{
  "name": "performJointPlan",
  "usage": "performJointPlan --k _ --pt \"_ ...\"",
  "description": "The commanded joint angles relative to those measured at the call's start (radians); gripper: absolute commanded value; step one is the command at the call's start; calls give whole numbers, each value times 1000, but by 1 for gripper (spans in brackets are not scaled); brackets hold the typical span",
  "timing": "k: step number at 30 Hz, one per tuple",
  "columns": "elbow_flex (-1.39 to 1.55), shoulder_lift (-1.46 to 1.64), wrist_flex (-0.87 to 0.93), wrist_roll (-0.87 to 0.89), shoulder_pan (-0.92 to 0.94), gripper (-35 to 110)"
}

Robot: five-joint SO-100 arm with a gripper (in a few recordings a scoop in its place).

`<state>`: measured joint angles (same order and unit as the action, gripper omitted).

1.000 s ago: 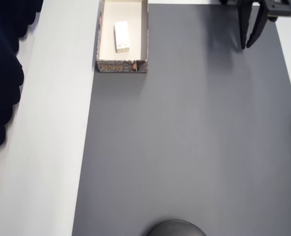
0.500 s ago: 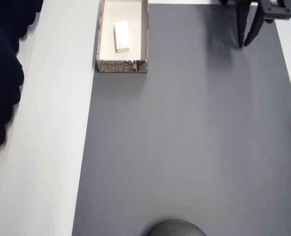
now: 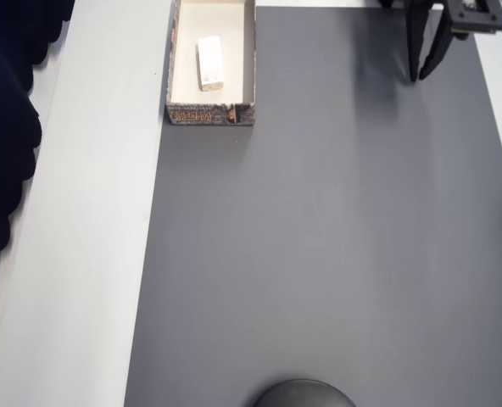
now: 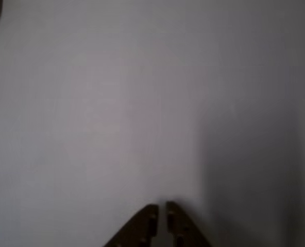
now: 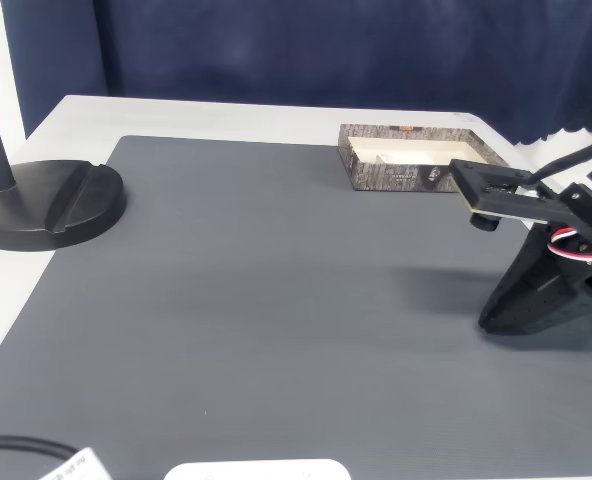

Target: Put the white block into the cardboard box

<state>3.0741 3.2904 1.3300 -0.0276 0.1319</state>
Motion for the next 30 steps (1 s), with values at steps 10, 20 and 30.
performJointPlan --k 10,20,30 --pt "18 34 3 3 -84 -2" --pt "18 34 3 -3 -84 -2" --pt "18 34 3 -5 -84 -2"
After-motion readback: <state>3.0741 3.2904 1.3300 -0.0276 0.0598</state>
